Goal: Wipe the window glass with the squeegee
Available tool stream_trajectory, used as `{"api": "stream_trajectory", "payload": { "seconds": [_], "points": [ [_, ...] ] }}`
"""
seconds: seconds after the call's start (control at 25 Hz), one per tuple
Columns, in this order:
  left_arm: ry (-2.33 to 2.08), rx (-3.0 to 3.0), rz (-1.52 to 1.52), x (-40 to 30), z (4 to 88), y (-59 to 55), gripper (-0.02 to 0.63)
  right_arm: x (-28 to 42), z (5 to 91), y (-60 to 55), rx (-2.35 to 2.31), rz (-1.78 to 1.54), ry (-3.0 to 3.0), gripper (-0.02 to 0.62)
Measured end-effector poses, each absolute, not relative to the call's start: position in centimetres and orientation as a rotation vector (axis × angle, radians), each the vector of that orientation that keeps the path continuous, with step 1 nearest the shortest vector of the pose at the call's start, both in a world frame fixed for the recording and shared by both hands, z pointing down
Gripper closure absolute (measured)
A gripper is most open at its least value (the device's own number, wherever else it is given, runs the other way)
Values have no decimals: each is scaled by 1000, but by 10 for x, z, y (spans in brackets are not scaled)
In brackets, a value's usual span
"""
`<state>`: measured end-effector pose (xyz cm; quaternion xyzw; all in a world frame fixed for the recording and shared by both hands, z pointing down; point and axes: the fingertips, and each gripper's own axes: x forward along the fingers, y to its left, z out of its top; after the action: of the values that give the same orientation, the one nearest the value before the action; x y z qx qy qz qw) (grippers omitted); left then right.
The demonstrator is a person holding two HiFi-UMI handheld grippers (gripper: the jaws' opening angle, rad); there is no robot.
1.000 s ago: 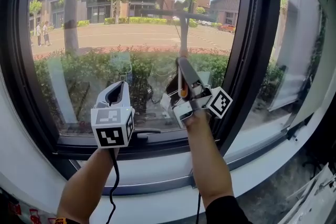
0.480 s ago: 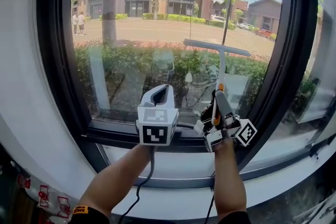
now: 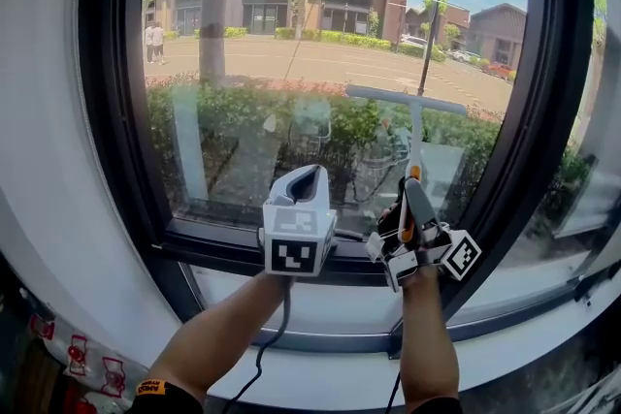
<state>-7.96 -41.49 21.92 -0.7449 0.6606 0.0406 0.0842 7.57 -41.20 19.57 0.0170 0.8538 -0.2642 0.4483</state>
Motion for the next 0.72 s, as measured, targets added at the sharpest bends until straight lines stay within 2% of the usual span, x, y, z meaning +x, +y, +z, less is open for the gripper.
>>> {"api": "stream_trajectory", "payload": {
  "seconds": [0.72],
  "points": [
    [1803, -2164, 223, -47, 140, -412, 588, 138, 20, -437, 93, -382, 2119, 551]
  ]
}}
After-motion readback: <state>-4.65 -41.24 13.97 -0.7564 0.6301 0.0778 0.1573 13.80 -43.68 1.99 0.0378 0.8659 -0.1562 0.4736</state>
